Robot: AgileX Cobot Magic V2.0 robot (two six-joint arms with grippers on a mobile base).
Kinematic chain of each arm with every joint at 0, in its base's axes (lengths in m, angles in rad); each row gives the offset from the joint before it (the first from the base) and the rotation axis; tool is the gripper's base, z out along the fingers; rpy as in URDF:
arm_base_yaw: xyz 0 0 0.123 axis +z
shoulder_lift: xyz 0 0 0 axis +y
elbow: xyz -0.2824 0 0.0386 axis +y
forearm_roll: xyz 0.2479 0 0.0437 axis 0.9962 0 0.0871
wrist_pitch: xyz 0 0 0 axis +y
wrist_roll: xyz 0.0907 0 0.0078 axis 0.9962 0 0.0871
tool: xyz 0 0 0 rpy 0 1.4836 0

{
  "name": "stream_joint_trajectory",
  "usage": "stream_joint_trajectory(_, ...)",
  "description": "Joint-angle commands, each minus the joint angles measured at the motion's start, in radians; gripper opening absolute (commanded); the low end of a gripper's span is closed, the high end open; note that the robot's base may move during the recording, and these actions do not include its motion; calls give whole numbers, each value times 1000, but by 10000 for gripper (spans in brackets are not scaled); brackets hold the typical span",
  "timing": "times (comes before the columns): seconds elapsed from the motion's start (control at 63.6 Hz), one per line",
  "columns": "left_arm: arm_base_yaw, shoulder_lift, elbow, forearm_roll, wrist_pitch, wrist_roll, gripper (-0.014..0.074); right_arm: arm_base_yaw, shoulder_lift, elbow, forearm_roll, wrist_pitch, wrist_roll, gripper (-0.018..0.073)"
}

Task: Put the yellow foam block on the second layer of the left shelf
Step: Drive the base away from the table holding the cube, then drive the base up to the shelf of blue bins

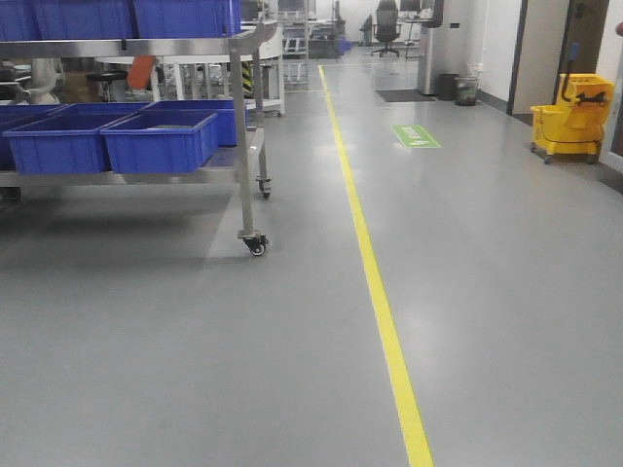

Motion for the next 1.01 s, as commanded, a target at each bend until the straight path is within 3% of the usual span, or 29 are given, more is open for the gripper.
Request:
stream_joint_trajectory(0.0, -9, -21, 26, -6, -83, -3, 124, -5, 12, -29, 0, -93, -13, 487)
stream_joint_trajectory(0.99, -9, -21, 26, -6, -83, -3, 124, -4, 12, -29, 0, -93, -13, 487)
